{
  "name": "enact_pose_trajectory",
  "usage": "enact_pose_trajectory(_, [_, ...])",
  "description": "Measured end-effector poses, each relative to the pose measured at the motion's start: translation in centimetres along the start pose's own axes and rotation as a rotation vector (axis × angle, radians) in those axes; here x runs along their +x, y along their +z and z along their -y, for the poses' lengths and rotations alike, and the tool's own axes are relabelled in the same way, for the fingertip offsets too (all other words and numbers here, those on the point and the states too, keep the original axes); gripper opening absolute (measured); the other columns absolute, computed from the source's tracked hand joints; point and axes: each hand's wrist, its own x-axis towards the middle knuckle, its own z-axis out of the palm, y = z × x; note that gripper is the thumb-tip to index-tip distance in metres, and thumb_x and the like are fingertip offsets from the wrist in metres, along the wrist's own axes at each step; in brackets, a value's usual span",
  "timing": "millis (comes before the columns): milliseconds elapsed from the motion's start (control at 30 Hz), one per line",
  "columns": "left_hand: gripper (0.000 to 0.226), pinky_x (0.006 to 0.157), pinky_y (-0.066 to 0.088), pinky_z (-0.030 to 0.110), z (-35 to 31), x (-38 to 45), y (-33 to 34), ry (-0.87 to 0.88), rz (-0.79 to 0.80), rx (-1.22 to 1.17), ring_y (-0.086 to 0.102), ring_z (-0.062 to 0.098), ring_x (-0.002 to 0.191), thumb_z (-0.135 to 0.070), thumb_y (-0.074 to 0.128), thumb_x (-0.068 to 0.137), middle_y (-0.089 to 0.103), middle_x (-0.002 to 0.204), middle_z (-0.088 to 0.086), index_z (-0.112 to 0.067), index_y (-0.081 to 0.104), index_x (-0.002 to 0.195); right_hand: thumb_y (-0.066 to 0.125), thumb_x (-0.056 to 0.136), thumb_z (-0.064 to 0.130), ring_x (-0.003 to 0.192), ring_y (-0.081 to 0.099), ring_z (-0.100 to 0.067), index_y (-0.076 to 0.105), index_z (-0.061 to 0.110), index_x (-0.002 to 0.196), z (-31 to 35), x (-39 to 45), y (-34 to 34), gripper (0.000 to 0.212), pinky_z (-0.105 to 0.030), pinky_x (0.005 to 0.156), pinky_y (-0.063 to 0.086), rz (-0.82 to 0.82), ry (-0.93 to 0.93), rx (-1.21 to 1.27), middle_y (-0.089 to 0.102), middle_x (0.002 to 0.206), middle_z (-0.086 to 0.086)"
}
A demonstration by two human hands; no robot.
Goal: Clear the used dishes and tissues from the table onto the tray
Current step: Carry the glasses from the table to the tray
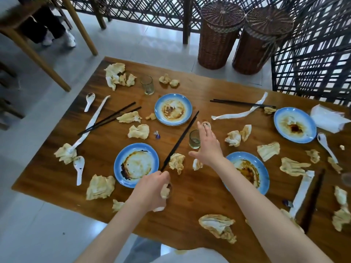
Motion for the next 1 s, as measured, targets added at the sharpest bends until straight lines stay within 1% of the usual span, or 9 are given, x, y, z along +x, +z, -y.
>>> enact_pose_trajectory(100, [0.053, 0.064, 0.039, 0.018, 0.5, 0.1, -0.4, -0.002, -0.012, 0.009, 0.051, 0.012, 0.084, -0.021, 0.074, 0.066, 0.054, 0.101, -0.009, -0.028, 0.046, 0.111, 0.078, 0.073, 0.026, 0.144, 0.012, -0.026, 0.000, 0.034, 0.148, 1.1, 1.6, 0.4, 0.108, -0.043, 0.110, 0.028, 0.050, 0.009, 0.054, 0.005, 0.158, -0.004])
enact_pose_trajectory(167, [0.054, 0.063, 0.037, 0.017, 0.9, 0.1, -0.6, -0.001, -0.013, 0.012, 0.049, 0.011, 0.082, -0.022, 0.074, 0.066, 0.053, 0.099, -0.009, -0.029, 0.045, 0.111, 0.075, 0.077, 0.021, 0.141, 0.019, -0.027, 0.013, 0.026, 0.149, 1.3, 2.2, 0.6, 0.095, -0.040, 0.109, 0.031, 0.072, 0.001, 0.046, 0.015, 0.155, -0.007])
enact_pose_trajectory(267, [0.056, 0.060, 0.034, 0.015, 1.4, 0.0, -1.0, 0.000, -0.017, 0.012, 0.048, 0.010, 0.081, -0.023, 0.075, 0.065, 0.048, 0.094, -0.012, -0.029, 0.045, 0.112, 0.067, 0.082, 0.006, 0.130, 0.035, -0.029, 0.037, 0.018, 0.140, 1.1, 2.3, 1.0, 0.067, -0.037, 0.098, 0.042, -0.014, -0.007, -0.005, 0.033, 0.144, -0.009])
enact_pose_trajectory(333, [0.057, 0.062, 0.037, 0.015, 1.7, 0.1, -1.3, 0.002, -0.020, 0.008, 0.050, 0.010, 0.082, -0.023, 0.076, 0.065, 0.049, 0.094, -0.012, -0.030, 0.045, 0.112, 0.065, 0.081, 0.000, 0.122, 0.042, -0.028, 0.045, 0.019, 0.132, 0.7, 2.0, 0.9, 0.058, -0.035, 0.091, 0.048, -0.086, 0.015, 0.002, 0.041, 0.136, -0.010])
enact_pose_trajectory(567, [0.059, 0.066, 0.041, 0.017, 2.5, 0.8, -2.6, 0.034, -0.021, -0.008, 0.052, 0.009, 0.090, -0.026, 0.077, 0.066, 0.055, 0.107, -0.011, -0.032, 0.045, 0.115, 0.076, 0.073, 0.015, 0.103, 0.053, -0.020, 0.054, 0.022, 0.124, 0.0, -0.7, 0.0, 0.056, -0.031, 0.085, 0.051, -0.237, 0.018, 0.163, 0.051, 0.116, -0.004])
enact_pose_trajectory(667, [0.061, 0.058, 0.034, 0.013, 2.4, 1.3, -3.4, 0.063, -0.015, 0.012, 0.050, 0.007, 0.086, -0.028, 0.077, 0.065, 0.053, 0.103, -0.014, -0.034, 0.044, 0.115, 0.079, 0.071, 0.022, 0.095, 0.053, -0.015, 0.056, 0.023, 0.123, -0.2, -2.8, -0.5, 0.057, -0.024, 0.080, 0.049, -0.287, 0.042, 0.169, 0.052, 0.106, 0.000])
enact_pose_trajectory(767, [0.059, 0.052, 0.031, 0.012, 1.9, 2.1, -4.2, 0.118, 0.008, 0.029, 0.050, 0.007, 0.084, -0.030, 0.077, 0.063, 0.050, 0.098, -0.015, -0.036, 0.044, 0.111, 0.079, 0.070, 0.026, 0.092, 0.048, -0.008, 0.056, 0.026, 0.123, -0.7, -5.5, -1.0, 0.057, -0.017, 0.078, 0.044, -0.327, 0.104, 0.195, 0.051, 0.106, 0.002])
enact_pose_trajectory(900, [0.052, 0.055, 0.042, 0.014, 0.2, 3.3, -4.7, 0.223, 0.063, 0.046, 0.053, 0.008, 0.081, -0.028, 0.078, 0.063, 0.050, 0.096, -0.015, -0.038, 0.045, 0.102, 0.078, 0.070, 0.026, 0.094, 0.049, -0.009, 0.056, 0.027, 0.121, -1.9, -10.3, -1.5, 0.055, -0.013, 0.077, 0.036, -0.407, 0.211, 0.214, 0.049, 0.103, 0.004])
enact_pose_trajectory(1000, [0.049, 0.064, 0.051, 0.020, -1.7, 4.1, -4.9, 0.288, 0.103, 0.056, 0.053, 0.007, 0.082, -0.032, 0.077, 0.064, 0.051, 0.098, -0.015, -0.035, 0.050, 0.105, 0.077, 0.070, 0.025, 0.098, 0.049, -0.012, 0.056, 0.027, 0.121, -3.1, -13.3, -2.0, 0.056, -0.017, 0.079, 0.037, -0.420, 0.289, 0.223, 0.050, 0.108, 0.001])
